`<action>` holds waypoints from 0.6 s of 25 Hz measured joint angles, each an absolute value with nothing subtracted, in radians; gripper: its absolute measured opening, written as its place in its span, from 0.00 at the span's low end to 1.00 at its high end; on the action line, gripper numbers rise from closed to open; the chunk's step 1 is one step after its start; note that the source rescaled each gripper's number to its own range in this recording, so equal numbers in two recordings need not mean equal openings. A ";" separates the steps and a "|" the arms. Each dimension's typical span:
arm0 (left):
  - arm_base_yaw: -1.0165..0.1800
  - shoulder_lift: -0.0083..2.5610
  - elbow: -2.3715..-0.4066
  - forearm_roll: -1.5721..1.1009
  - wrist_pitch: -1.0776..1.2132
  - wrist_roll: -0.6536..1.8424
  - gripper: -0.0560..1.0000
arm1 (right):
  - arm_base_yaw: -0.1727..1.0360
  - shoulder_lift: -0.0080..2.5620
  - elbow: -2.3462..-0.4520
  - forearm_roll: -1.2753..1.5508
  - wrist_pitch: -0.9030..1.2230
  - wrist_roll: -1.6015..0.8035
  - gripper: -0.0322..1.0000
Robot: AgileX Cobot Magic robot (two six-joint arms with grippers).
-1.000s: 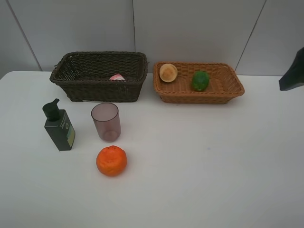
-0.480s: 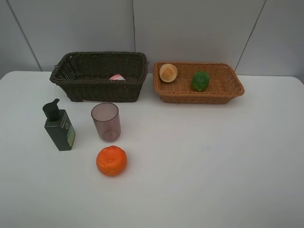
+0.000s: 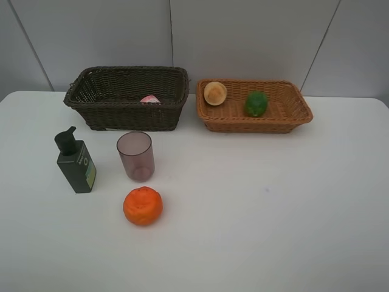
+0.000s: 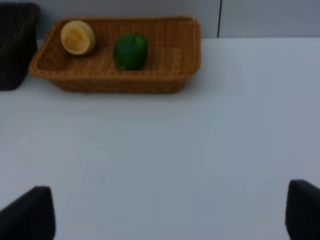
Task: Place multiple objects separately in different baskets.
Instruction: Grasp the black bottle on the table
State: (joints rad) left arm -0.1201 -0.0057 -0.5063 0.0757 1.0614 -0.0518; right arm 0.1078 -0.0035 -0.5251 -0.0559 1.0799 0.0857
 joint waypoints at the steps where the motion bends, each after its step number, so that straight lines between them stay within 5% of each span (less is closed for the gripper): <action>1: -0.120 -0.006 -0.506 0.076 1.061 -0.052 0.97 | 0.102 -0.004 -0.523 -0.056 1.075 0.084 1.00; 15: -0.120 -0.006 -0.506 0.076 1.061 -0.052 0.97 | -0.004 -0.004 -0.522 -0.063 1.067 0.060 1.00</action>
State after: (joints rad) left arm -0.1201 -0.0057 -0.5063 0.0757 1.0614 -0.0518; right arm -0.0038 -0.0035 -0.5216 -0.0633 1.0674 0.0603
